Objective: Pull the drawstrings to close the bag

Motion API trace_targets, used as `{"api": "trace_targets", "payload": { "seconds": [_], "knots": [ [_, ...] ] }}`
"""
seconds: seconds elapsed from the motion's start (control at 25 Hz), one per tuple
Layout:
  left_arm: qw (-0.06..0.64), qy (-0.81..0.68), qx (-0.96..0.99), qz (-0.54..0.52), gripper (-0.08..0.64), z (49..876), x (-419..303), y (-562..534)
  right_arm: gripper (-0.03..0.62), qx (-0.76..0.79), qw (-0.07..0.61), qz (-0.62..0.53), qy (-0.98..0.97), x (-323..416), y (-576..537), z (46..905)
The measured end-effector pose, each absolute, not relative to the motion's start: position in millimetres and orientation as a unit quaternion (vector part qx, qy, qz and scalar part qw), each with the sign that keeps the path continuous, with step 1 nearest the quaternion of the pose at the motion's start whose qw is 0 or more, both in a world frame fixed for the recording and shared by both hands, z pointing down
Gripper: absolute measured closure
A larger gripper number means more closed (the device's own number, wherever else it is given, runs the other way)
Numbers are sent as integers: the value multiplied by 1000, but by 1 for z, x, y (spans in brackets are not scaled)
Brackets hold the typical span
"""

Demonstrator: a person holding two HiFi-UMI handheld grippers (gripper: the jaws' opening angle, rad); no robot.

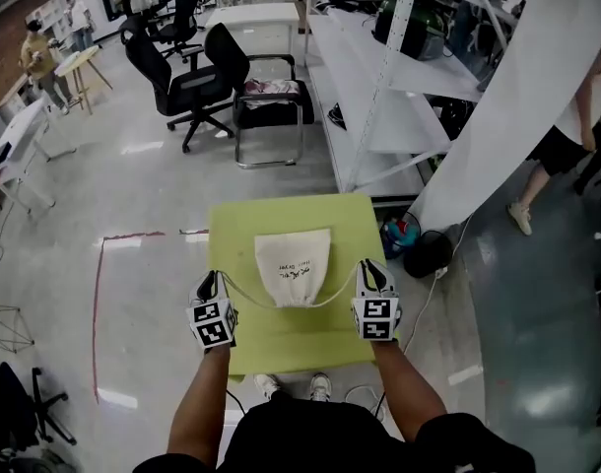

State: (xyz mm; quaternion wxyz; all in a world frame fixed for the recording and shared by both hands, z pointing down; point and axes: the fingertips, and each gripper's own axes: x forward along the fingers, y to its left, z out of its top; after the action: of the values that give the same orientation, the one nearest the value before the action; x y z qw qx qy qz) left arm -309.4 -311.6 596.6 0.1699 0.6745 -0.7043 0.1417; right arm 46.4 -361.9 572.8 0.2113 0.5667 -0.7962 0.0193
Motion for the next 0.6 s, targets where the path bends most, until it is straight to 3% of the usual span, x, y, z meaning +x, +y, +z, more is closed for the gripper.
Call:
{"api": "trace_targets", "payload": {
  "seconds": [0.6],
  "knots": [
    [260,-661,663,236,517,723,-274,-237,555,523,320,121,-781,64,-283,713]
  ]
}}
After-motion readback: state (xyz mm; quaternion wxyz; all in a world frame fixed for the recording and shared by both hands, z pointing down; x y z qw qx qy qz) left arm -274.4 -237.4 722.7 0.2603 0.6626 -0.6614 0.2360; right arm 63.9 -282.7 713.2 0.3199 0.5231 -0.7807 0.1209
